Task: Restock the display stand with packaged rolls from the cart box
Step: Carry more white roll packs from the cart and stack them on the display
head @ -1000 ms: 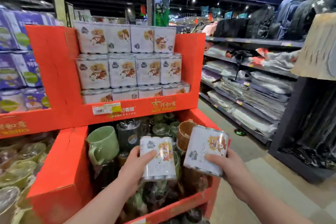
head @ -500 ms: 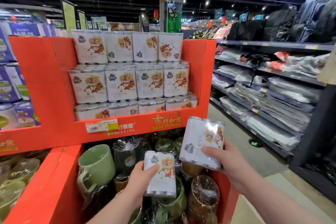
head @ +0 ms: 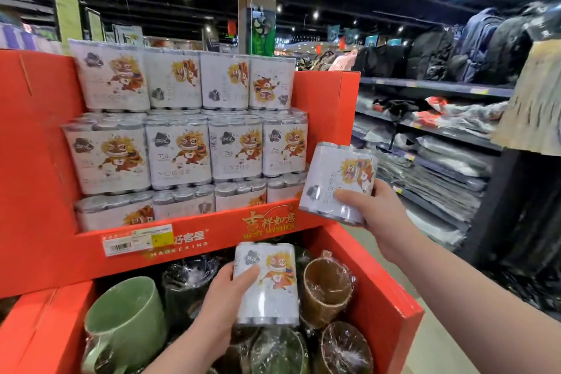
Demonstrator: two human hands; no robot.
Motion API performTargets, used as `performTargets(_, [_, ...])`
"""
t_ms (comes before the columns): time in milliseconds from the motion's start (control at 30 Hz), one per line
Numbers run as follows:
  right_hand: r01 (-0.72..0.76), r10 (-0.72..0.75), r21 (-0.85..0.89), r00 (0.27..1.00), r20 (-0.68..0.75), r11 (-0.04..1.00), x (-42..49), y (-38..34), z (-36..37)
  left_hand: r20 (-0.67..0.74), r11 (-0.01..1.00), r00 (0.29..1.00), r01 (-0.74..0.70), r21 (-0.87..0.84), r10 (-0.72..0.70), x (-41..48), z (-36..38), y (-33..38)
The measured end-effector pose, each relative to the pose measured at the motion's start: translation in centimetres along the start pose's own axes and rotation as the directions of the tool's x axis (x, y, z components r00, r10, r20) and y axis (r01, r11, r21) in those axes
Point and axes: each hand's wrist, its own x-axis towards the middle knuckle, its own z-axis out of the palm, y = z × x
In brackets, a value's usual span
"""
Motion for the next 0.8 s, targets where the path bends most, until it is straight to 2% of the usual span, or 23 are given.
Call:
performTargets(100, [0.076,-0.082,-0.071,0.993,-0.086,0.995,2.1,-1.0,0.5,-0.002,0.997,0.998,-0.069,-0.031,0.069,0.4,0.4,2.1])
performTargets(233, [0.175,-0.228,-0.276,0.958,-0.174,0.945,4.7,-2.6,1.3,-0.075,0.984,0.985,-0.163,-0.077,0.157,1.1,0.7,4.7])
performTargets(433, [0.251,-0.344,-0.43,0.926,-0.155,0.867,7.2,-3.0,2.2,-0.108,0.963,0.966,-0.247,-0.109,0.235,1.7,0.8,7.5])
performTargets(600, [0.273,-0.478,-0.655,0.865,-0.154,0.705,8.3,-2.5,3.6,-0.128,0.954,0.956,-0.279,-0.108,0.265,1.7,0.3,8.7])
performTargets(700, [0.248,-0.49,-0.739,0.863,-0.125,0.627,8.8,-2.1,4.7,-0.135,0.952,0.953,-0.286,-0.107,0.271,1.5,0.0,9.0])
performTargets(800, [0.202,-0.475,-0.755,0.865,-0.161,0.624,9.2,-2.1,5.6,-0.145,0.952,0.953,-0.283,-0.114,0.265,1.5,-0.4,9.3])
